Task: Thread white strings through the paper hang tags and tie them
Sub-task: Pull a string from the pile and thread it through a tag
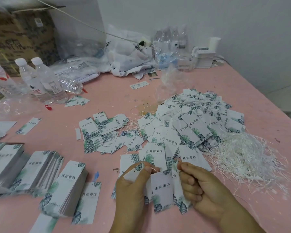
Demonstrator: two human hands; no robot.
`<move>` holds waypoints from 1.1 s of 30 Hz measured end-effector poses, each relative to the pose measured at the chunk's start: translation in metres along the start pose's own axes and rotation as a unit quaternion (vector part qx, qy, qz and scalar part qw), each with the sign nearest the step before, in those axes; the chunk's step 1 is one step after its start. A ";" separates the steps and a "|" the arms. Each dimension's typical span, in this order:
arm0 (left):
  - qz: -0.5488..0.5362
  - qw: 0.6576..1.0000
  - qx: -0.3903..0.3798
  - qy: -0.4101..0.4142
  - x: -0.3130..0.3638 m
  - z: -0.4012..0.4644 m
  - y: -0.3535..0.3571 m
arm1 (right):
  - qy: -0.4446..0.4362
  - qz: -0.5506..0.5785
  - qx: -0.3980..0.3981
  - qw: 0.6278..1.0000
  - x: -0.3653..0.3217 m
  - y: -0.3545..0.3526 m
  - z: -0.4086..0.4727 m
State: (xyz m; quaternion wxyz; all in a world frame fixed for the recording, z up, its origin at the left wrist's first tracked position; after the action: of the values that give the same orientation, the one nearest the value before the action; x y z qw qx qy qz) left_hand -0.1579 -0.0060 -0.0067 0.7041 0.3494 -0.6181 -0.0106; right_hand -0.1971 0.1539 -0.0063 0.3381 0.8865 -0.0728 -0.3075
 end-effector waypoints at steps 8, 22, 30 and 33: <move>-0.013 1.000 0.009 -0.023 -0.006 -0.008 0.006 | -0.261 -0.199 0.108 0.938 -0.035 0.017 -0.044; 0.099 0.994 -0.029 0.026 0.010 -0.016 0.020 | -0.383 -0.484 0.242 0.749 -0.026 0.045 -0.058; 0.100 0.993 -0.064 -0.008 0.006 -0.017 0.029 | -0.370 -0.426 0.209 0.799 -0.025 0.035 -0.051; 0.119 0.989 -0.079 -0.022 0.004 -0.017 0.031 | -0.339 -0.416 0.197 0.821 -0.022 0.030 -0.045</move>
State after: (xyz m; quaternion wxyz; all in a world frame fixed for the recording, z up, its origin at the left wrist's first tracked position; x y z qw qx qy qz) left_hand -0.1548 0.0239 0.0129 0.7118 0.2161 -0.6681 0.0163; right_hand -0.1856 0.1631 0.0497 -0.0501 0.7201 0.1333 -0.6791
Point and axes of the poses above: each hand's wrist, its own z-axis towards the middle knuckle, its own y-axis out of the palm, x = y × z, the point moved 10 cm from there along z, towards the middle knuckle, and after that the axes turned 12 degrees about y, right-handed, at the moved point
